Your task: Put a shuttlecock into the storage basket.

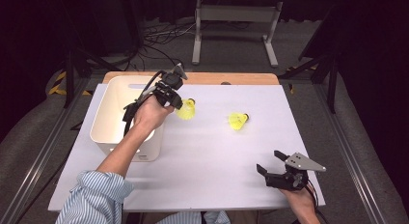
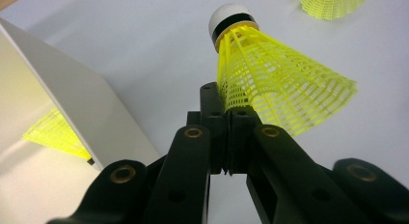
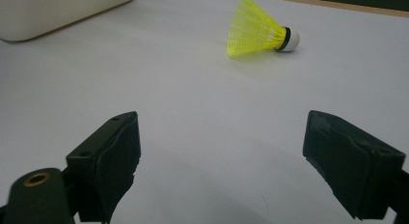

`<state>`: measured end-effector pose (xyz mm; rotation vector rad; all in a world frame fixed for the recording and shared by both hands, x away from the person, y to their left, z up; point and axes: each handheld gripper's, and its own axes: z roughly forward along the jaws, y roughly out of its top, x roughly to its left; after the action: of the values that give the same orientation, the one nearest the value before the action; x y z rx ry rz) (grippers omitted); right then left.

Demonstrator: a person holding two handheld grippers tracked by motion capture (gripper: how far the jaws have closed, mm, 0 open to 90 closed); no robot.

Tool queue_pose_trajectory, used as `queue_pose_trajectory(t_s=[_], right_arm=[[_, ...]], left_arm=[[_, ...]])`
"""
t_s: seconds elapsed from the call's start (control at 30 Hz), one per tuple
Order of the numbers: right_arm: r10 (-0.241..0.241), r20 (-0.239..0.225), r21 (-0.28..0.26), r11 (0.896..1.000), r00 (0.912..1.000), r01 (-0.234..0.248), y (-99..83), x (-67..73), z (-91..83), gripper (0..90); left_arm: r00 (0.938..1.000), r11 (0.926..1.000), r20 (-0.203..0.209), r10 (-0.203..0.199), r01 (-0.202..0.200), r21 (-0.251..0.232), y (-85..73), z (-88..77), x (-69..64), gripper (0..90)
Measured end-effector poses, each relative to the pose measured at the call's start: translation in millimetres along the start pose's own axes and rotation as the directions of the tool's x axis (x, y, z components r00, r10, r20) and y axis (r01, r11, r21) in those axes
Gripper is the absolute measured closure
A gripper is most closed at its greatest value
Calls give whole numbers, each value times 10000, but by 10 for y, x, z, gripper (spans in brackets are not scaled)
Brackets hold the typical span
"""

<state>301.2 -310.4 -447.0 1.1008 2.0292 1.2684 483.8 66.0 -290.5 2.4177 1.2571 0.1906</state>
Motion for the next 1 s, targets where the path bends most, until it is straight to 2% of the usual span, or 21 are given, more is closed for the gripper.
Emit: queue_pose_trajectory(t_s=[1.0], right_arm=[[10, -28, 7, 10000, 10000, -10, 1, 7, 6, 133]], left_arm=[[9992, 9985, -199, -349, 340, -422, -95, -264, 199, 888]])
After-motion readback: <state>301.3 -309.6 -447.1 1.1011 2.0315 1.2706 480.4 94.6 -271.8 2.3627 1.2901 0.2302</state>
